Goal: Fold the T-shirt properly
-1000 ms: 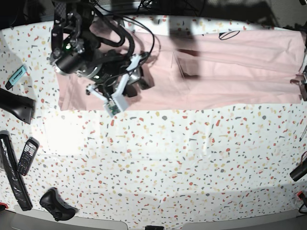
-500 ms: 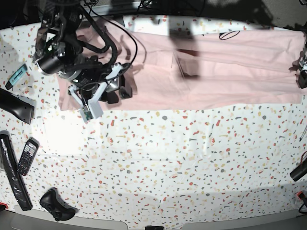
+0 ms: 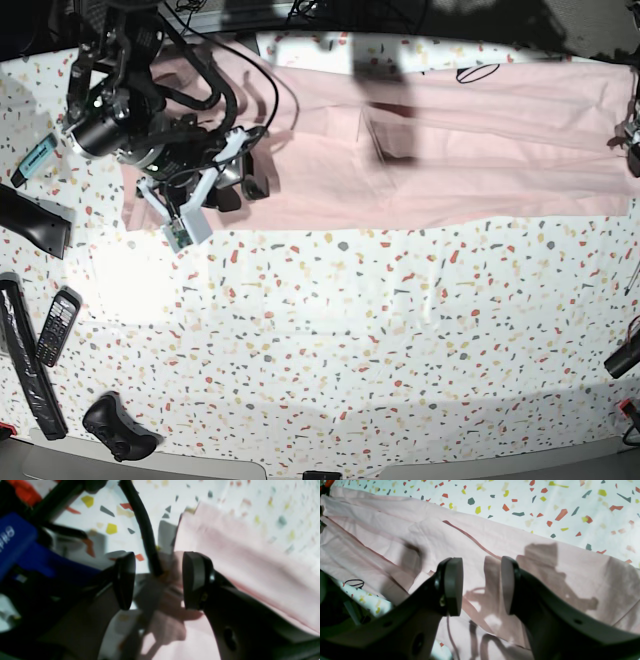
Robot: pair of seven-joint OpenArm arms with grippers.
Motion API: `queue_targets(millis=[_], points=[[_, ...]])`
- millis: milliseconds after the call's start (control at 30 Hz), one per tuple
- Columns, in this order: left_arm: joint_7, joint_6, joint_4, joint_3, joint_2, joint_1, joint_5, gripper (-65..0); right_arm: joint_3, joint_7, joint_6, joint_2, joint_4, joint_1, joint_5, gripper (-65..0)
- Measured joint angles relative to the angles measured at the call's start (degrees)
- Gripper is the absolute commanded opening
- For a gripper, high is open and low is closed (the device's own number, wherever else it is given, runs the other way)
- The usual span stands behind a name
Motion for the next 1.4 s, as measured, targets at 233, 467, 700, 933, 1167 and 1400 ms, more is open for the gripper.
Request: queue_targets(millis=[233, 467, 700, 933, 1167, 1400], points=[[4.68, -1.92, -0.31, 0.00, 0.15, -0.09, -2.73, -35.8, 0.02, 0.02, 0.00, 0.00, 0.00, -0.02, 0.17, -40.4], [6.21, -5.07, -0.31, 0.09, 0.52, -0.04, -4.72, -35.8, 0.00, 0.02, 0.00, -0.02, 0.00, -0.02, 0.20, -40.4], [6.40, -7.26, -0.31, 0.11, 2.67, -0.11, -8.35, -53.5, 0.02, 0.02, 0.00, 0.00, 0.00, 0.00, 0.17, -40.4], [-1.60, -7.30, -0.31, 0.11, 2.69, -0.11, -8.35, -65.0, 0.00, 0.02, 0.00, 0.00, 0.00, -0.02, 0.17, -40.4], [-1.05, -7.26, 1.88, -0.44, -0.90, 0.00, -8.24, -65.0, 0.00, 0.02, 0.00, 0.00, 0.00, -0.02, 0.20, -40.4], [6.67, -7.28, 11.15, -1.70, -0.44, 0.02, -8.41, -65.0, 0.02, 0.02, 0.00, 0.00, 0.00, -0.02, 0.17, -40.4]])
